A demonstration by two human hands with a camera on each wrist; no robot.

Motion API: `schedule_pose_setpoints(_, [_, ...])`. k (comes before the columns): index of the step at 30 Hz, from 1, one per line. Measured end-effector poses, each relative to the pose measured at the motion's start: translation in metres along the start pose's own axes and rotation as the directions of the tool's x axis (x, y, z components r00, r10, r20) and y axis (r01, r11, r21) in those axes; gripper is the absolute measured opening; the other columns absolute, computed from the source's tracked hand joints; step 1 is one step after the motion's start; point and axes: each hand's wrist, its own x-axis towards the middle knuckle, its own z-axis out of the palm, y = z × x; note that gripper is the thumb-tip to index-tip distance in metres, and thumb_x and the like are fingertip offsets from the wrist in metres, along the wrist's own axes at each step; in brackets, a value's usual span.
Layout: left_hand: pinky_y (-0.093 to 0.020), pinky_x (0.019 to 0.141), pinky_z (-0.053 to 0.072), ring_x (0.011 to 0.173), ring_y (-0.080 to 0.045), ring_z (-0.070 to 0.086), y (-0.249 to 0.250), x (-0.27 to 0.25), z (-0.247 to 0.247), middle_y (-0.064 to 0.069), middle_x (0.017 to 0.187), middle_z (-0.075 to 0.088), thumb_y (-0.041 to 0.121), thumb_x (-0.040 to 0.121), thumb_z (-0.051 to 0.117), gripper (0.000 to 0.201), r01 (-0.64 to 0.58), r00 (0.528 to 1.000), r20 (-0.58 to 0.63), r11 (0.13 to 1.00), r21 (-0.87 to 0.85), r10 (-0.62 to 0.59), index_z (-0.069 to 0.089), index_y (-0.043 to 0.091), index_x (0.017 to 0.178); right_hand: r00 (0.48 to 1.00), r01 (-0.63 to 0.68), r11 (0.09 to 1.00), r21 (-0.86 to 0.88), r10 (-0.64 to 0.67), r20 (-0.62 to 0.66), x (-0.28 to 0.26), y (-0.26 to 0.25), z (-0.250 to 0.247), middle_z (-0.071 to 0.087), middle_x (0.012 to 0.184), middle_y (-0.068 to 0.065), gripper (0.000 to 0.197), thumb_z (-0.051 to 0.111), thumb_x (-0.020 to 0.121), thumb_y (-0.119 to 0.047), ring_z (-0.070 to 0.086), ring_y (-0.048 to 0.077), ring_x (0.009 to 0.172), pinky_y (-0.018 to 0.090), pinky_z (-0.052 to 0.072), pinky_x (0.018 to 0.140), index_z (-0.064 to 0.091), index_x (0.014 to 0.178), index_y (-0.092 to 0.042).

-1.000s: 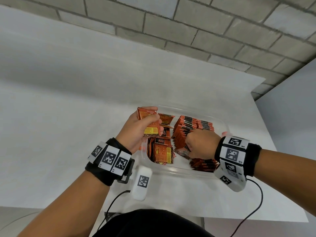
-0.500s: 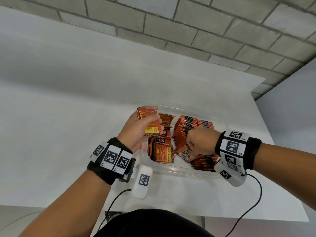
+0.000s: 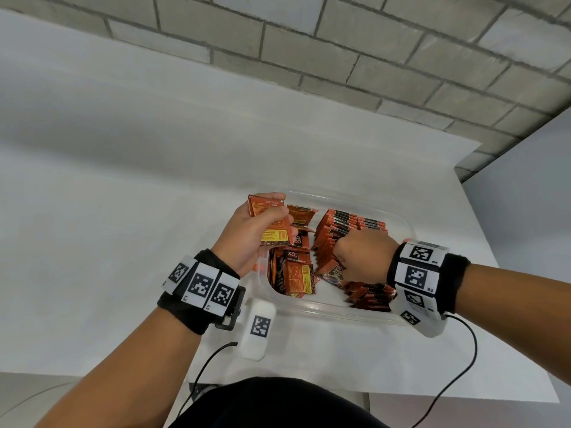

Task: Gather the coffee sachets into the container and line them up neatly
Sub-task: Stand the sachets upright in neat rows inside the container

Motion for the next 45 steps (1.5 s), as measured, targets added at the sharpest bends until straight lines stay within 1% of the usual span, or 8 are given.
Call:
schedule_pose_setpoints(11, [-0.04,0.083,0.054,0.077,-0.022,0.069,0.0,0.001,-0.001,-0.01,0.087,0.068,0.011,0.092,0.057,0.03,0.001,1.0,-0.002,1.0,0.01,-0.001,0.058,0.013,0.121,1.0,0.002,1.0,0.015,-0.002,-0.029,-0.001,0.007,0.001,0.062,0.076,0.004,0.011,0.058,0.085,-0.022,0.053,0.019,0.064,0.026,0.039,0.049,0.057,0.085,-0.012])
schedule_pose_setpoints(17, [-0.041,0.083,0.054,0.076,-0.024,0.069,-0.001,0.002,-0.002,-0.011,0.088,0.068,0.01,0.091,0.057,0.027,0.007,1.0,0.0,1.0,-0.004,-0.007,0.059,0.015,0.118,0.999,0.011,0.999,0.03,-0.01,-0.038,-0.001,0.006,0.003,0.046,0.066,-0.001,0.018,0.055,0.084,-0.017,0.044,0.017,0.058,0.024,0.033,0.046,0.042,0.071,-0.017])
schedule_pose_setpoints(20, [-0.042,0.084,0.054,0.077,-0.024,0.069,-0.001,0.002,-0.002,-0.012,0.089,0.068,0.01,0.091,0.057,0.026,0.003,1.0,0.002,1.0,-0.002,-0.003,0.06,0.016,0.117,1.0,0.006,0.999,0.031,-0.005,-0.03,-0.001,0.003,0.001,0.044,0.065,-0.001,0.009,0.054,0.084,-0.015,0.04,0.015,0.055,0.023,0.031,0.045,0.049,0.078,-0.013])
schedule_pose_setpoints(30, [-0.041,0.084,0.054,0.077,-0.024,0.069,-0.002,0.002,-0.002,-0.011,0.088,0.068,0.01,0.091,0.057,0.027,0.001,1.0,0.003,1.0,-0.007,-0.001,0.059,0.015,0.118,1.0,-0.004,0.995,0.102,0.006,-0.014,0.0,0.008,0.007,0.055,0.071,0.004,0.013,0.059,0.083,-0.021,0.048,0.018,0.061,0.028,0.037,0.051,0.059,0.084,-0.008])
schedule_pose_setpoints(34, [-0.042,0.085,0.054,0.077,-0.024,0.069,-0.002,0.002,-0.002,-0.011,0.089,0.069,0.01,0.091,0.057,0.028,0.0,1.0,-0.005,1.0,-0.01,0.0,0.059,0.015,0.118,0.994,-0.021,0.962,0.274,0.049,-0.096,-0.006,0.017,-0.002,0.049,0.069,-0.006,0.021,0.064,0.084,-0.032,0.044,0.012,0.061,0.024,0.033,0.052,0.047,0.077,-0.021])
schedule_pose_setpoints(37, [-0.043,0.086,0.053,0.076,-0.024,0.069,-0.002,0.002,-0.002,-0.011,0.089,0.068,0.01,0.091,0.057,0.027,-0.003,1.0,-0.005,1.0,-0.012,0.002,0.059,0.015,0.118,0.966,0.001,0.907,0.42,0.108,-0.234,-0.01,0.032,-0.009,0.046,0.08,-0.01,0.018,0.064,0.085,-0.032,0.049,0.014,0.074,0.026,0.038,0.062,0.048,0.088,-0.024])
schedule_pose_setpoints(41, [-0.04,0.082,0.055,0.076,-0.024,0.069,-0.002,0.003,-0.002,-0.011,0.087,0.068,0.01,0.092,0.055,0.026,-0.004,1.0,-0.007,0.999,-0.035,0.004,0.06,0.015,0.117,0.958,-0.013,0.88,0.475,0.147,-0.245,-0.013,0.044,-0.015,0.053,0.095,-0.004,0.019,0.062,0.088,-0.032,0.052,0.014,0.082,0.03,0.043,0.075,0.055,0.104,-0.024])
schedule_pose_setpoints(45, [-0.042,0.078,0.056,0.074,-0.028,0.068,0.0,0.0,-0.001,-0.015,0.086,0.068,0.007,0.096,0.042,0.03,0.019,1.0,0.015,0.996,-0.085,-0.018,0.058,0.009,0.121,0.914,0.069,0.769,0.635,0.207,-0.35,-0.026,0.043,-0.027,0.061,0.094,-0.007,0.02,0.064,0.088,-0.03,0.05,0.001,0.066,0.015,0.038,0.063,0.06,0.107,-0.025])
